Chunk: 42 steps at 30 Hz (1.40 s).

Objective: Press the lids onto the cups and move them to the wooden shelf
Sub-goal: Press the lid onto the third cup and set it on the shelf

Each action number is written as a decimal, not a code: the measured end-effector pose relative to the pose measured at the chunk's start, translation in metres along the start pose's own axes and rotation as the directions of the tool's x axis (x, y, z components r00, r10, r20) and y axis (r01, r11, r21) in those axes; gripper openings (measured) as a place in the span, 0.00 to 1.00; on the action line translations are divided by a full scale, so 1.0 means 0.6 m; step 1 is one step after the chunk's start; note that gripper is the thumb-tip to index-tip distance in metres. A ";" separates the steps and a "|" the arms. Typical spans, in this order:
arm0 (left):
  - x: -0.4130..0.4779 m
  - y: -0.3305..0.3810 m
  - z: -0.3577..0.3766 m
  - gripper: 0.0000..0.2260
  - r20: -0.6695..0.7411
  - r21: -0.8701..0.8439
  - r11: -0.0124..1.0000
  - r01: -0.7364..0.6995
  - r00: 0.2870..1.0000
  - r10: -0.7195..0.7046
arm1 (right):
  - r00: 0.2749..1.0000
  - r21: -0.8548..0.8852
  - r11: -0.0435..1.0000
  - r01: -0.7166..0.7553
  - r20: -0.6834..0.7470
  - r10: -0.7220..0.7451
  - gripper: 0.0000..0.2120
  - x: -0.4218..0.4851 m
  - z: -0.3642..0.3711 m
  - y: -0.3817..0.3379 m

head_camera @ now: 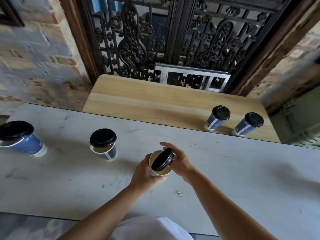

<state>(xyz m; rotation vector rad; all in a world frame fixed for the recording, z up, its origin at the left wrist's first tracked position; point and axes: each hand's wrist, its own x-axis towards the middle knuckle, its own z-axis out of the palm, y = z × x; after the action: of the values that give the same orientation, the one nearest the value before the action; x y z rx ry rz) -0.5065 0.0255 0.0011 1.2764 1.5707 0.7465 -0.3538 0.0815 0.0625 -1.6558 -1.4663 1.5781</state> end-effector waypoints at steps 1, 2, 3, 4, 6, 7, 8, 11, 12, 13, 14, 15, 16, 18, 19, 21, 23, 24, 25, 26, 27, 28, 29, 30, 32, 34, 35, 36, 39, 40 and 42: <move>-0.001 0.000 -0.001 0.33 -0.002 -0.001 1.000 -0.002 1.000 0.002 | 0.999 0.011 1.000 0.019 0.029 -0.019 0.32 -0.004 -0.001 0.000; -0.002 0.000 -0.002 0.33 -0.007 0.000 1.000 0.012 1.000 -0.012 | 0.998 0.023 0.999 0.035 0.059 -0.037 0.31 -0.007 -0.002 -0.001; -0.003 0.000 -0.004 0.32 -0.011 -0.002 0.999 0.037 0.999 -0.037 | 0.995 0.033 0.998 0.048 0.080 -0.051 0.29 -0.009 -0.001 -0.001; -0.003 0.001 -0.006 0.31 -0.015 0.001 0.998 0.058 0.998 -0.058 | 0.994 0.033 0.998 0.056 0.088 -0.059 0.27 -0.010 -0.001 -0.001; -0.002 0.001 -0.008 0.28 -0.011 0.018 0.999 0.045 0.999 -0.045 | 0.994 0.011 0.999 0.047 0.098 -0.047 0.22 -0.009 -0.001 -0.002; -0.002 0.003 -0.010 0.26 -0.007 0.027 0.999 0.028 1.000 -0.028 | 0.994 0.017 0.999 0.034 0.105 -0.036 0.21 -0.007 -0.002 -0.003; -0.003 0.004 -0.011 0.26 -0.010 0.030 0.999 0.024 1.000 -0.024 | 0.994 0.052 0.998 0.026 0.102 -0.031 0.20 -0.006 -0.004 -0.006; -0.004 0.003 -0.014 0.32 -0.027 -0.003 0.999 0.049 0.998 -0.049 | 0.999 0.280 0.960 0.010 0.036 -0.021 0.13 0.001 -0.009 -0.020; -0.003 0.002 -0.013 0.33 -0.032 -0.004 0.999 0.045 0.998 -0.045 | 1.000 0.350 0.937 -0.012 0.016 0.007 0.12 0.005 -0.012 -0.024; -0.004 0.001 -0.011 0.33 -0.035 -0.004 0.999 0.037 0.999 -0.037 | 0.999 0.384 0.922 -0.043 0.009 0.043 0.12 0.008 -0.014 -0.027; -0.004 0.000 -0.008 0.33 -0.038 0.001 1.000 0.028 0.999 -0.028 | 0.997 0.376 0.923 -0.078 0.011 0.080 0.12 0.011 -0.016 -0.028; -0.004 0.001 -0.004 0.33 -0.040 0.000 1.000 0.016 0.999 -0.016 | 0.993 0.334 0.935 -0.117 0.025 0.115 0.13 0.012 -0.016 -0.027; -0.004 0.001 0.001 0.33 -0.042 -0.004 1.000 0.003 0.999 -0.003 | 0.988 0.281 0.947 -0.156 0.046 0.150 0.14 0.012 -0.016 -0.025; -0.004 0.001 0.008 0.35 -0.044 -0.024 1.000 -0.016 0.999 0.015 | 0.974 0.230 0.947 -0.223 0.083 0.210 0.14 0.009 -0.014 -0.019; -0.004 0.000 0.011 0.35 -0.046 -0.031 0.999 -0.021 0.999 0.019 | 0.968 0.244 0.938 -0.247 0.099 0.229 0.14 0.008 -0.012 -0.016; -0.006 -0.003 0.015 0.34 -0.053 -0.033 0.999 -0.019 0.998 0.017 | 0.961 0.266 0.925 -0.272 0.121 0.248 0.13 0.003 -0.011 -0.009; -0.008 -0.007 0.017 0.33 -0.062 -0.025 1.000 -0.002 0.998 0.000 | 0.956 0.270 0.920 -0.284 0.147 0.252 0.11 -0.001 -0.008 0.000; -0.009 -0.009 0.017 0.32 -0.068 -0.028 1.000 0.006 0.998 -0.008 | 0.955 0.285 0.915 -0.286 0.161 0.248 0.11 -0.003 -0.005 0.005; -0.010 -0.011 0.017 0.32 -0.073 -0.034 0.999 0.011 0.997 -0.014 | 0.956 0.306 0.909 -0.283 0.170 0.240 0.13 -0.004 -0.002 0.009; -0.010 -0.014 0.017 0.32 -0.073 -0.043 0.999 0.013 0.997 -0.016 | 0.957 0.322 0.905 -0.277 0.174 0.231 0.16 -0.005 0.000 0.012; -0.011 -0.016 0.017 0.32 -0.068 -0.054 0.998 0.013 0.998 -0.016 | 0.959 0.332 0.903 -0.272 0.176 0.224 0.21 -0.006 0.000 0.015; -0.012 -0.018 0.016 0.32 -0.061 -0.067 0.998 0.011 0.998 -0.015 | 0.958 0.337 0.901 -0.272 0.179 0.222 0.26 -0.005 0.001 0.017; -0.012 -0.019 0.016 0.33 -0.055 -0.078 0.997 0.011 0.998 -0.016 | 0.957 0.345 0.897 -0.278 0.184 0.226 0.27 -0.006 0.002 0.019; -0.013 -0.021 0.016 0.33 -0.048 -0.091 0.996 0.012 0.999 -0.017 | 0.953 0.357 0.888 -0.290 0.192 0.234 0.27 -0.006 0.002 0.019; -0.012 -0.020 0.015 0.32 -0.023 -0.127 0.991 0.031 0.999 -0.034 | 0.944 0.382 0.867 -0.320 0.211 0.255 0.24 -0.006 0.000 0.020; -0.009 -0.018 0.009 0.28 0.019 -0.212 0.973 0.093 0.996 -0.091 | 0.935 0.406 0.847 -0.344 0.236 0.267 0.22 -0.008 -0.002 0.020; -0.007 -0.016 0.005 0.25 0.049 -0.298 0.944 0.143 0.990 -0.134 | 0.932 0.417 0.840 -0.348 0.246 0.264 0.22 -0.008 -0.002 0.020; -0.006 -0.014 0.000 0.23 0.089 -0.406 0.892 0.200 0.980 -0.179 | 0.931 0.421 0.836 -0.351 0.253 0.263 0.22 -0.009 -0.002 0.020; -0.008 -0.008 -0.005 0.16 0.209 -0.671 0.653 0.351 0.935 -0.287 | 0.928 0.413 0.837 -0.359 0.255 0.272 0.23 -0.011 -0.001 0.018; -0.008 -0.007 -0.002 0.16 0.236 -0.731 0.564 0.384 0.918 -0.319 | 0.926 0.408 0.838 -0.363 0.257 0.276 0.24 -0.012 0.000 0.018; -0.006 -0.005 0.006 0.16 0.250 -0.771 0.488 0.410 0.899 -0.361 | 0.924 0.402 0.840 -0.365 0.271 0.271 0.26 -0.014 0.002 0.021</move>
<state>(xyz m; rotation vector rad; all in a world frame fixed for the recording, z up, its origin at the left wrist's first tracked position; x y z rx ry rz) -0.5043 0.0210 -0.0016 0.2201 1.1418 0.9569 -0.3485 0.0694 0.0552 -1.5463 -0.8307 2.1322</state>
